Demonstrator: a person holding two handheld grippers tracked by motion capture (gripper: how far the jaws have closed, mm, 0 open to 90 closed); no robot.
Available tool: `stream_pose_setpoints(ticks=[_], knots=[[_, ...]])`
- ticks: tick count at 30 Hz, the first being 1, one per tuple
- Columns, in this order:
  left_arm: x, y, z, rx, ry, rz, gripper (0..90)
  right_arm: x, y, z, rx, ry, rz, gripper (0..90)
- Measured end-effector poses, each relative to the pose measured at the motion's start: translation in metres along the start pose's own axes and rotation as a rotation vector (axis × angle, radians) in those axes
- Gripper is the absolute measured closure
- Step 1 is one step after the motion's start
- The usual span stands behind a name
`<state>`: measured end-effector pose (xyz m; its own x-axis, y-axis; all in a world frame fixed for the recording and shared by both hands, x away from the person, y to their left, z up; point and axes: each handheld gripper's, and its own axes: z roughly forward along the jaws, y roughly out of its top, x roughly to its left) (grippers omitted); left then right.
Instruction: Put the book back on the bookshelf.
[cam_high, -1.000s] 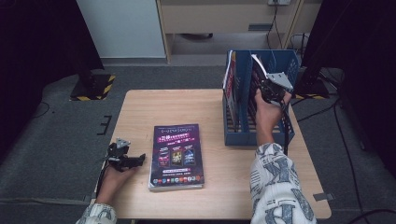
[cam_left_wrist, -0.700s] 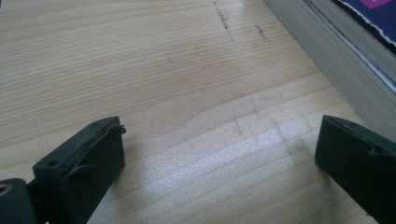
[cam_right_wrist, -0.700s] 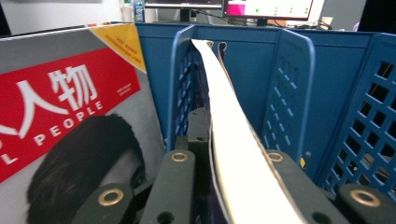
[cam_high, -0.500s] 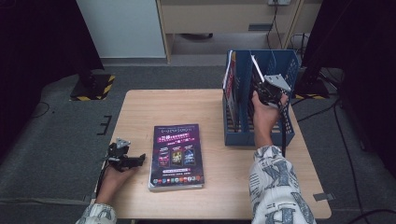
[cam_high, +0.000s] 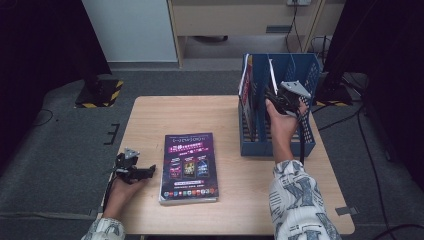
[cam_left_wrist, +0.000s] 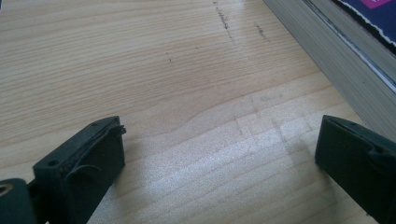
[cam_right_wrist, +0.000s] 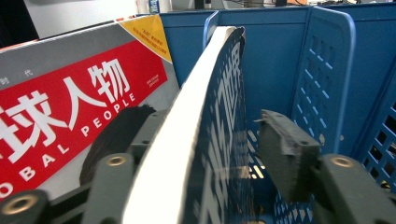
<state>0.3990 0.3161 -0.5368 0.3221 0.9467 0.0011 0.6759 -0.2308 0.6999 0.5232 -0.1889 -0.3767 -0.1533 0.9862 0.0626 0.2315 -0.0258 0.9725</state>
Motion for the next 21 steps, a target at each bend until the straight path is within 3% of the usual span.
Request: stream_pose_setpoints(ticks=[6,12,16,21], knots=[[0.000,0.000,0.000,0.000,0.000,0.000,0.5,0.004,-0.002,-0.007,0.022,0.021,-0.031,33.0],[0.000,0.000,0.000,0.001,0.001,-0.001,0.5,0.005,-0.004,-0.012,0.041,0.049,-0.014,25.1],[0.000,0.000,0.000,0.002,0.004,-0.002,0.4,0.006,-0.006,-0.018,0.056,0.049,-0.042,24.2],[-0.001,0.000,0.000,0.003,0.012,-0.006,0.1,0.004,-0.008,-0.023,0.066,0.059,-0.028,22.1]])
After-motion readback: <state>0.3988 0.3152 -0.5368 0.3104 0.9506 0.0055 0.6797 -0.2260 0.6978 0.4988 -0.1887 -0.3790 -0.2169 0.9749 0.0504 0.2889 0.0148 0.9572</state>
